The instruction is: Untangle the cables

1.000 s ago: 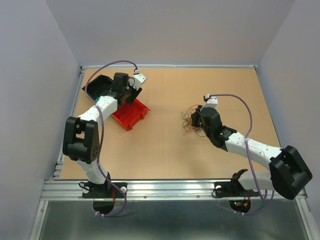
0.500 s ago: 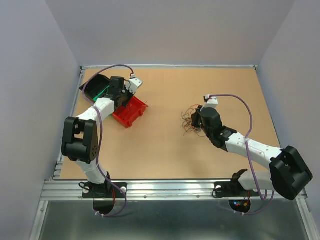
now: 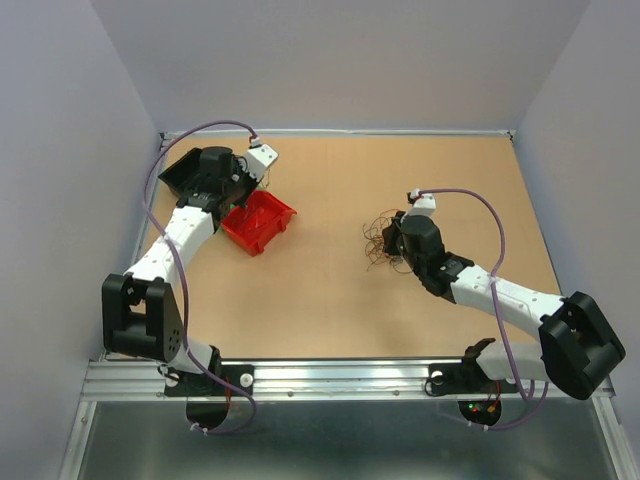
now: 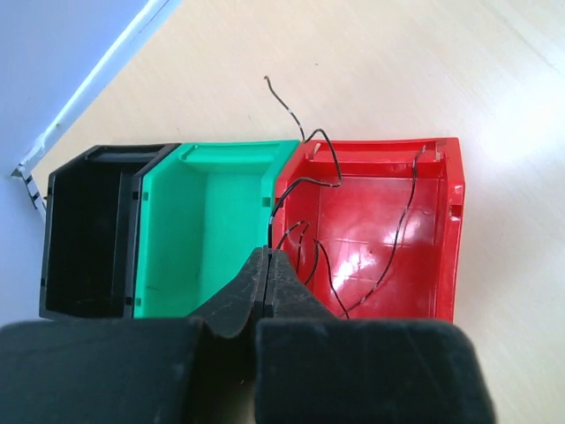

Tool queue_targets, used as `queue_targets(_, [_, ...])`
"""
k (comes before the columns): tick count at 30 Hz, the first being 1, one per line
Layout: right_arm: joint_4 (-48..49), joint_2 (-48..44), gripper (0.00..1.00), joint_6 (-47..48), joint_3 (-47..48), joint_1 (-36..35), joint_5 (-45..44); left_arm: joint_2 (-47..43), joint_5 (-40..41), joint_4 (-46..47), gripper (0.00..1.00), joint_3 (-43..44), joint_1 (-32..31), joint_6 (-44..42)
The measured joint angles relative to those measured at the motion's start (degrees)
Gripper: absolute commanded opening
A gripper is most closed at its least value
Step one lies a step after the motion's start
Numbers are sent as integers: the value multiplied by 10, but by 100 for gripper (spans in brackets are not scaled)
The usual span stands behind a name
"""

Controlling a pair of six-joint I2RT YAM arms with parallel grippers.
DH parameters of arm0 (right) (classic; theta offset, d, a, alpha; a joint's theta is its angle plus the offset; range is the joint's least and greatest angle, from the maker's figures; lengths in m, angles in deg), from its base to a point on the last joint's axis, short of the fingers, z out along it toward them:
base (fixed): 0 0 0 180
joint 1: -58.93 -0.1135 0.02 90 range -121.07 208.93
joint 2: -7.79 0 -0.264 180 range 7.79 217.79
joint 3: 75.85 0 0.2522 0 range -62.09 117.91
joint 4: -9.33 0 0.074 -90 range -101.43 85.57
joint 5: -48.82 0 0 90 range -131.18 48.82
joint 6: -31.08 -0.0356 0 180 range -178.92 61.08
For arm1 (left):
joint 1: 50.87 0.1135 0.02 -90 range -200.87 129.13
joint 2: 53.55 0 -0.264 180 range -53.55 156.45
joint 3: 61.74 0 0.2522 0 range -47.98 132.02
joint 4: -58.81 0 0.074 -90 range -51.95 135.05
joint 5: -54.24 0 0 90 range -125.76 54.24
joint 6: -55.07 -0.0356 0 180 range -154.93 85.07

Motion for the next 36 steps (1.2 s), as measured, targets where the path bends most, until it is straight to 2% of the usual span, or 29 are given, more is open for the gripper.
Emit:
queue_targets(4, [0,0,1,0,0,0,0,61,11,-45,0,52,2,-6])
queue_targets(9, [0,1,1,0,0,0,1,238,35,-73,0,106,-2,-10])
queue_targets(11, [1,4,1,0,0,0,1,297,69,-76,0,115,-9,-16])
queue_targets(14, [2,9,0,0,0,0,2,291,78,-47,4,108,-22,-19])
queue_targets(16, [3,11,1,0,0,0,2,281,77,-44,1,85,-21,-25])
queue_targets(20, [4,11,1,0,0,0,3,249,70,-44,0,43,-28,-59])
queue_targets(24, [4,11,1,0,0,0,4,204,49,-33,1,-24,-63,-137])
queue_targets(31, [4,12,0,0,0,0,6,113,-30,-102,7,-110,-118,-291])
queue_targets(33, [4,13,1,0,0,0,8,106,-42,-128,15,-111,-121,-327])
queue_targets(34, [5,14,1,0,0,0,8,104,-43,-139,24,-110,-121,-340])
queue_targets(35, [5,16,1,0,0,0,9,104,-44,-152,52,-105,-120,-350])
queue_targets(36, [7,19,1,0,0,0,10,105,-44,-163,68,-99,-120,-356])
